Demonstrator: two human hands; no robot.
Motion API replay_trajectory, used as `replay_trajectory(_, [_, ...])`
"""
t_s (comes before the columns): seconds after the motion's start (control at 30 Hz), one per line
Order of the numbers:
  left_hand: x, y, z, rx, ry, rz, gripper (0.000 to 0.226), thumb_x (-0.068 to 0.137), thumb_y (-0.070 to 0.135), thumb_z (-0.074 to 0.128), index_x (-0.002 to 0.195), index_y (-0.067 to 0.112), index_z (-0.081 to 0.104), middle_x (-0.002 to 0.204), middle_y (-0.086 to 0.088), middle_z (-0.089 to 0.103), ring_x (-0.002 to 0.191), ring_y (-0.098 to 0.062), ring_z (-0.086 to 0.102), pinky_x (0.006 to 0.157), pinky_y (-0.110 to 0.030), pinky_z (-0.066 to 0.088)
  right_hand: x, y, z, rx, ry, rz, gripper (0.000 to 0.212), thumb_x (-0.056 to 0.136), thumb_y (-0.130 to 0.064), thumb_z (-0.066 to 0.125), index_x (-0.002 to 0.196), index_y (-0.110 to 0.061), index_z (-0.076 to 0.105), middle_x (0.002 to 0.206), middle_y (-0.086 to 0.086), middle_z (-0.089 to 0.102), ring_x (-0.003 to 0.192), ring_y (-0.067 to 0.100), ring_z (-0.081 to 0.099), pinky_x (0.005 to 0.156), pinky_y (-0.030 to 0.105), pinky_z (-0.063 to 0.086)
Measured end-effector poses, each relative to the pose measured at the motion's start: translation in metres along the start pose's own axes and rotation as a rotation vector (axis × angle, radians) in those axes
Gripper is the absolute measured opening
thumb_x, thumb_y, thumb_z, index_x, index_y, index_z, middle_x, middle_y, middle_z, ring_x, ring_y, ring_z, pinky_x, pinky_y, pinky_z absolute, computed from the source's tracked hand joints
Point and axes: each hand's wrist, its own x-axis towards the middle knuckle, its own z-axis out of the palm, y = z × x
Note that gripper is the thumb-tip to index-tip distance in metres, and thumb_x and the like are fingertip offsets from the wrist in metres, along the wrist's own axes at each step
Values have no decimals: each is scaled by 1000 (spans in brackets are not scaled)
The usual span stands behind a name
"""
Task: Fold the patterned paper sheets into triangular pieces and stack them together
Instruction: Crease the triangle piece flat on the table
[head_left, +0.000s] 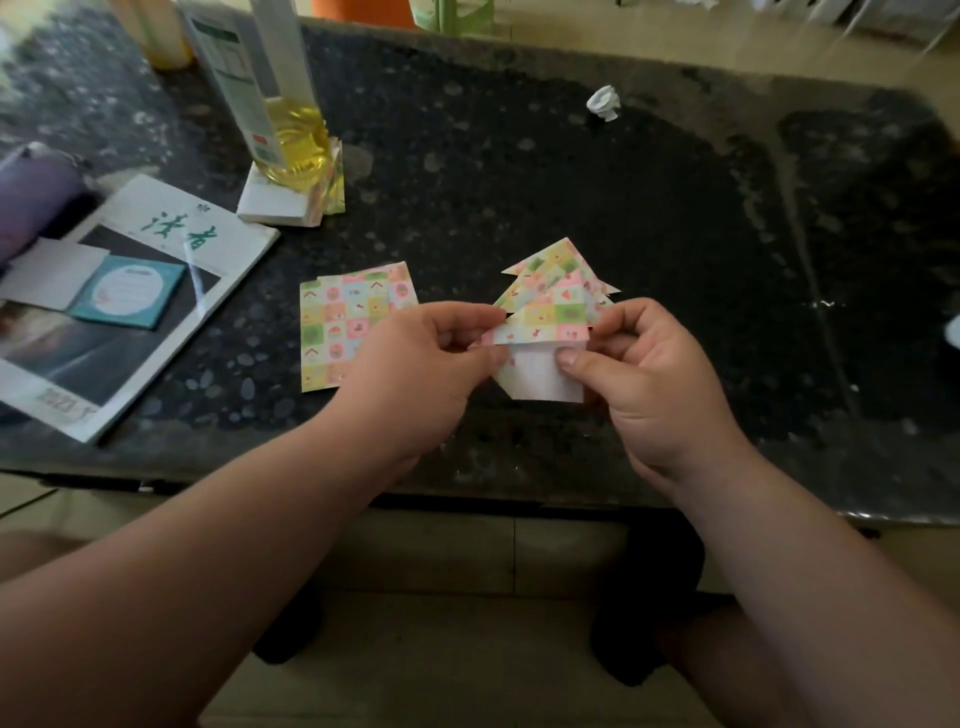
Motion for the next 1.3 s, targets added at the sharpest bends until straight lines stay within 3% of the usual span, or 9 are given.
replay_trajectory(0.17, [-2,5,-5,404,33,143,23,99,34,65,120,38,73,93,22,73,85,-1,69,78,-26,61,5,5,1,-176,42,-10,25,87,-9,79,91,-17,56,86,-2,74,84,14,74,71,33,62])
replay_trajectory(0.37, [10,5,-8,-203,-9,-241,11,99,14,66,101,14,76,89,-3,79,82,-19,72,71,-29,59,6,1,-1,-265,-94,-40,35,93,-4,69,108,-36,67,95,-8,74,93,15,72,81,49,63])
replay_trajectory(0.53, [13,3,-9,-316,18,-317,16,96,8,70,92,13,54,92,-18,75,76,-25,74,69,-35,59,4,-9,-11,-441,-340,-109,59,87,13,59,107,-40,74,105,-18,73,104,-1,66,85,20,58])
replay_trajectory(0.6, [15,0,-9,-235,10,-306,20,97,8,68,90,14,50,81,-17,75,71,-25,75,66,-36,59,7,-7,-14,-528,-408,-74,62,86,12,62,113,-43,70,106,-15,73,99,5,70,84,25,60])
replay_trajectory(0.73, [17,-13,-13,130,-18,-226,13,99,10,62,93,19,56,70,-8,75,66,-19,73,70,-39,60,11,14,-14,-746,-430,-68,45,89,-9,75,119,-43,71,98,-22,68,87,-10,63,74,8,49])
replay_trajectory(0.83, [17,-22,-15,298,-100,-213,29,101,8,55,84,26,69,68,-4,74,66,-16,71,73,-38,61,13,31,-11,-815,-442,-42,32,86,-31,82,116,-41,75,79,-10,65,68,-2,57,64,14,42])
replay_trajectory(1.03, [12,-21,-23,506,-224,-155,28,102,20,56,101,41,74,68,7,71,61,-1,65,62,-19,51,14,35,-6,-860,-478,-142,6,90,-33,78,92,-34,83,83,-38,57,82,-10,56,65,10,40])
replay_trajectory(1.17, [8,-20,-27,607,-294,-56,22,96,26,63,112,36,74,78,19,64,66,5,60,55,-7,39,16,38,-4,-842,-469,-96,18,90,-44,75,83,-30,82,87,-28,60,83,-4,58,65,14,44])
replay_trajectory(1.3, [8,-25,-29,663,-233,51,10,93,40,70,97,34,78,77,25,64,76,13,59,58,-3,43,17,38,1,-848,-467,-39,43,88,-61,66,76,-22,77,82,-7,67,75,8,62,68,31,53])
